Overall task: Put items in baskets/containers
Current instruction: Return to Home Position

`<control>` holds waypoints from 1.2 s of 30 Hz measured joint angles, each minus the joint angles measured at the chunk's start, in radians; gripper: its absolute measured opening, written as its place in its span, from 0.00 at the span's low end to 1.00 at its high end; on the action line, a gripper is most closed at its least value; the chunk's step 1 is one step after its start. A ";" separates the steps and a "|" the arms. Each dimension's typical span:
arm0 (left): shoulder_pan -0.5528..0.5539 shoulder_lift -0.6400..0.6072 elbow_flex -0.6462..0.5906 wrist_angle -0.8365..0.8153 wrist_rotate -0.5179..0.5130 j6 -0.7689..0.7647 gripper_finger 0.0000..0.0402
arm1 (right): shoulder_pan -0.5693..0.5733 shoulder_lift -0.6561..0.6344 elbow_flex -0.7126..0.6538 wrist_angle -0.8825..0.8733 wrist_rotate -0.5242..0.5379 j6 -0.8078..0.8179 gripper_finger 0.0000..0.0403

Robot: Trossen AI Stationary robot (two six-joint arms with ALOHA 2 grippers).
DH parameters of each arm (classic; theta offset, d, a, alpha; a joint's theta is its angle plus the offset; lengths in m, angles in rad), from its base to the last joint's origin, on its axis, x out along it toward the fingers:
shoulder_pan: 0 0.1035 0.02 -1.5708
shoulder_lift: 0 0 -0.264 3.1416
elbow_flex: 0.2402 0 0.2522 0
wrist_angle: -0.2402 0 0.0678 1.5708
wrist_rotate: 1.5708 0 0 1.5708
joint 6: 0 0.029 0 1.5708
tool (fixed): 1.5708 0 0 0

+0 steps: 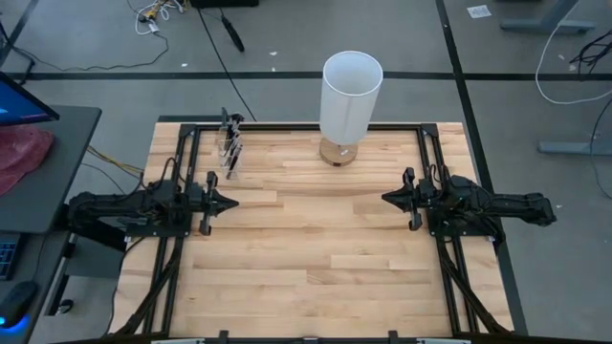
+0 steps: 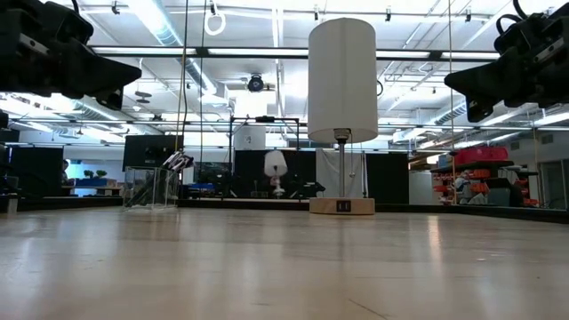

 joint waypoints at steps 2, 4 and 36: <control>0.000 0.000 0.000 0.004 -0.001 0.000 0.03 | 0.000 0.000 0.000 0.000 0.000 0.000 0.06; 0.000 0.001 0.000 0.006 -0.001 0.000 0.03 | 0.000 0.000 0.000 0.000 0.000 0.000 0.06; 0.000 0.001 0.000 0.015 -0.006 -0.001 0.03 | 0.000 0.000 0.000 0.000 0.000 0.000 0.06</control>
